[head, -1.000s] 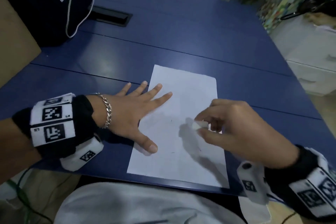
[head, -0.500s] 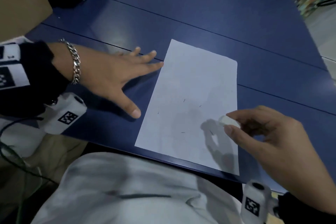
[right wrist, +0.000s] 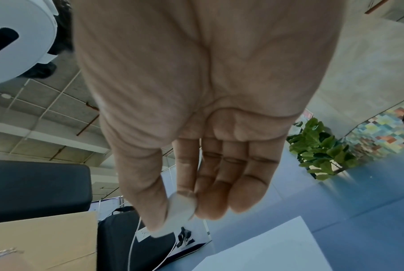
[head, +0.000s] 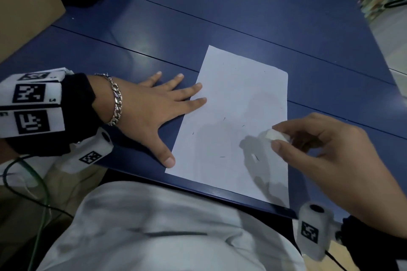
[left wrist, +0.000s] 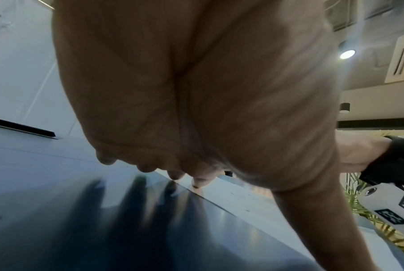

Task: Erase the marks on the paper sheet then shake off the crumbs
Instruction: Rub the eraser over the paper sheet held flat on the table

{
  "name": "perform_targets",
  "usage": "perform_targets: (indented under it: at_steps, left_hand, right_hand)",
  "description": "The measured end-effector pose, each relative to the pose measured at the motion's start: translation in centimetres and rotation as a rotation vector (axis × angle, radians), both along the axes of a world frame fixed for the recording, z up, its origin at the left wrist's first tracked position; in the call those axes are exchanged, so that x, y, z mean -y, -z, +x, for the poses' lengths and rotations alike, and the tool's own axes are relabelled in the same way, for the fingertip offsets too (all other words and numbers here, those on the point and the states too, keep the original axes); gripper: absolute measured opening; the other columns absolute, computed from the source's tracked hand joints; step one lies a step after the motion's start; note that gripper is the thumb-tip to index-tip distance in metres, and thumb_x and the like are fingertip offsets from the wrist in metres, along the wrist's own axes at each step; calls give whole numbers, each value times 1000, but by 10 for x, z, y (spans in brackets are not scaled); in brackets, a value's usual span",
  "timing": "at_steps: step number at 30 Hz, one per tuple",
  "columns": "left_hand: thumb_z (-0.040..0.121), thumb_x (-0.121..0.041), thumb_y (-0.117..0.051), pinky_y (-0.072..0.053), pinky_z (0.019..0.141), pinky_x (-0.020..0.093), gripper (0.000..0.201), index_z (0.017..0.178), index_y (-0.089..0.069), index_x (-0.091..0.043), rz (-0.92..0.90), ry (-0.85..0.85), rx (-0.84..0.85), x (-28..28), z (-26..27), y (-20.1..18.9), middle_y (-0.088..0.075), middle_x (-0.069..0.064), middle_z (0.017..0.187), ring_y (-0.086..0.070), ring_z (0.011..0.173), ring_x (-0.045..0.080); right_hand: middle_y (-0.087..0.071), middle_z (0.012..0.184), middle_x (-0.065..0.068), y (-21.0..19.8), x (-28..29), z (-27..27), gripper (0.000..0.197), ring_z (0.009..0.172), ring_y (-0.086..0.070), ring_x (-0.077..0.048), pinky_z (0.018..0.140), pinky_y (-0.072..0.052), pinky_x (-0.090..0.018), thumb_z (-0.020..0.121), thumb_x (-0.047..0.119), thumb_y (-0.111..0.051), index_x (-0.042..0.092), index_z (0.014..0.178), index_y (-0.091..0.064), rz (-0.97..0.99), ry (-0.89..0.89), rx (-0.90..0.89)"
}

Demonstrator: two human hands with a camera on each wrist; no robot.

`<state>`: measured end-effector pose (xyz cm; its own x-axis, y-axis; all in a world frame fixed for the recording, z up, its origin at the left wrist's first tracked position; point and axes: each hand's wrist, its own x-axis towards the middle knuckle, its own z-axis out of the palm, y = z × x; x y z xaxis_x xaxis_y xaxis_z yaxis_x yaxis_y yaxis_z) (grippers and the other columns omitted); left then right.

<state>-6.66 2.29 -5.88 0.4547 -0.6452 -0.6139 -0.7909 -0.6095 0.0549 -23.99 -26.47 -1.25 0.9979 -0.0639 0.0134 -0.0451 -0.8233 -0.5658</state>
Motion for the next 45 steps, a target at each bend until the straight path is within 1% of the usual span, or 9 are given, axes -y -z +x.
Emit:
perform_targets:
  at_steps: [5, 8, 14, 19, 25, 30, 34, 40, 45]
  left_hand:
    - [67, -100, -51, 14, 127, 52, 133, 151, 38, -49, -49, -7, -48, -1, -3, -1, 50, -20, 156, 43, 149, 18]
    - [63, -103, -50, 13, 127, 57, 133, 149, 39, -52, -29, 23, -31, 0, -6, 2, 50, -21, 156, 42, 150, 21]
    - [58, -108, -44, 11, 125, 64, 138, 151, 39, -48, -40, -10, 5, 11, -10, 4, 48, -19, 158, 37, 152, 27]
    - [51, -109, -47, 10, 123, 68, 148, 152, 39, -44, -46, -49, 34, 17, -8, 9, 46, -19, 160, 35, 154, 29]
    - [48, -108, -53, 9, 121, 72, 152, 155, 34, -44, -58, -107, 47, 16, -12, 8, 43, -19, 161, 34, 154, 27]
    - [46, -108, -54, 9, 119, 75, 154, 156, 33, -44, -72, -122, 37, 16, -13, 9, 43, -20, 162, 35, 154, 29]
    - [44, -109, -53, 9, 117, 77, 154, 156, 32, -46, -64, -118, 32, 17, -12, 9, 44, -20, 161, 35, 154, 29]
    - [45, -107, -57, 7, 115, 81, 156, 155, 34, -45, -61, -129, 27, 17, -13, 8, 44, -21, 161, 36, 153, 30]
    - [42, -109, -53, 7, 114, 82, 153, 155, 30, -49, -57, -126, 19, 17, -11, 9, 46, -21, 159, 36, 153, 29]
  right_hand:
    - [-75, 90, 15, -6, 15, -8, 19, 84, -71, -10, 75, -53, -18, 83, 46, -78, 42, 101, -79, 28, 95, 43]
    - [-77, 90, 17, -7, 20, -10, 20, 83, -72, -9, 77, -55, -22, 82, 51, -77, 42, 100, -79, 41, 147, 33]
    - [-71, 88, 23, -13, -18, 23, 11, 83, -66, 1, 68, -49, -15, 88, 45, -75, 39, 96, -76, -123, -108, -92]
    - [-70, 92, 13, 10, -56, 73, 14, 78, -61, -5, 78, -54, -31, 94, 38, -67, 29, 99, -77, -313, -435, -70]
    - [-65, 86, 7, 24, -75, 92, 12, 74, -59, -16, 76, -56, -40, 91, 28, -67, 20, 93, -76, -374, -483, -30]
    - [-57, 71, 10, 26, -85, 75, 23, 63, -52, -14, 65, -50, -34, 88, 34, -58, 21, 77, -74, -358, -707, -95]
    - [-54, 76, 14, 23, -75, 99, 4, 66, -48, -9, 67, -51, -32, 82, 22, -72, 22, 79, -75, -374, -642, -33]
    - [-64, 74, 9, 26, -83, 86, 9, 65, -54, -14, 66, -47, -31, 83, 23, -69, 21, 78, -75, -341, -787, -69]
    - [-68, 79, 9, 29, -77, 104, 8, 68, -59, -13, 69, -53, -34, 83, 27, -74, 21, 78, -76, -308, -669, -19]
